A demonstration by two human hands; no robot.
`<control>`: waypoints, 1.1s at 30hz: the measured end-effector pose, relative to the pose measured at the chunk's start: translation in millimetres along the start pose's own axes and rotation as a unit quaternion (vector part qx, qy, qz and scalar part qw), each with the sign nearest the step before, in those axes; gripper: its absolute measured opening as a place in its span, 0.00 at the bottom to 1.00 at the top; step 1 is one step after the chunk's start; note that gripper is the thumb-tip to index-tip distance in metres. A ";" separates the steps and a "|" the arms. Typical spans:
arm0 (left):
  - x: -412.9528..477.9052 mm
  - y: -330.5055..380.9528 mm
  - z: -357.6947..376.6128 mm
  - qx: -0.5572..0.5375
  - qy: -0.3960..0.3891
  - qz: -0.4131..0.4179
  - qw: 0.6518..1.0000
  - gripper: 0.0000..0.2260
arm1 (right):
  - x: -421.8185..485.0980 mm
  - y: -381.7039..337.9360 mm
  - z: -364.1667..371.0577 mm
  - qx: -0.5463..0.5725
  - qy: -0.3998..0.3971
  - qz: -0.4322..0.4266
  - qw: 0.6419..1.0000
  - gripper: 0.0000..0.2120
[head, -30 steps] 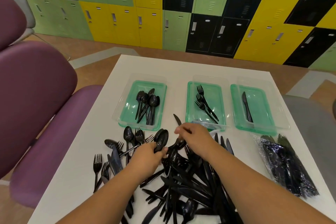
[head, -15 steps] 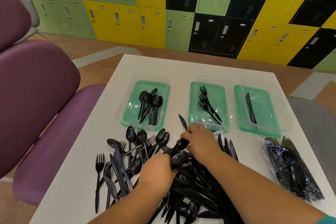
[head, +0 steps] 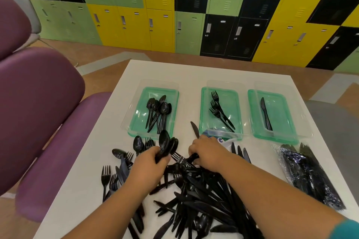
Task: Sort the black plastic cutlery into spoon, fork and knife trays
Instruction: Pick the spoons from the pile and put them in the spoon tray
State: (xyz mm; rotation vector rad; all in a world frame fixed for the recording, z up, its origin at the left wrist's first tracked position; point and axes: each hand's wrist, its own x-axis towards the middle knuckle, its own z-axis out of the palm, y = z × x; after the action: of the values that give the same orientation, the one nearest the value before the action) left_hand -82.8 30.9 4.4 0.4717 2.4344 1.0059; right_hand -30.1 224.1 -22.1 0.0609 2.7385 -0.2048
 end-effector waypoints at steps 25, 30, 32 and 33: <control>77.4 21.2 -24.5 -0.162 -0.021 -0.021 0.986 0.14 | -15.6 -8.5 -61.7 0.523 0.168 0.104 0.829 0.08; 138.7 28.0 -36.6 0.041 0.031 -0.037 0.998 0.14 | -17.4 -6.2 -44.4 0.518 0.136 0.127 0.835 0.06; 151.3 25.6 -31.2 0.103 0.018 -0.045 0.994 0.12 | -18.5 -6.8 -38.9 0.522 0.127 0.131 0.833 0.06; 156.4 22.3 -27.2 0.119 0.015 -0.052 0.991 0.12 | -18.7 -6.8 -36.1 0.521 0.123 0.132 0.834 0.06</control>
State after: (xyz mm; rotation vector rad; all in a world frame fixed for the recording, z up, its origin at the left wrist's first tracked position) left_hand -224.9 104.4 -6.6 0.4048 2.5905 0.6863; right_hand -27.1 222.6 19.0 0.7902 2.4438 -1.6598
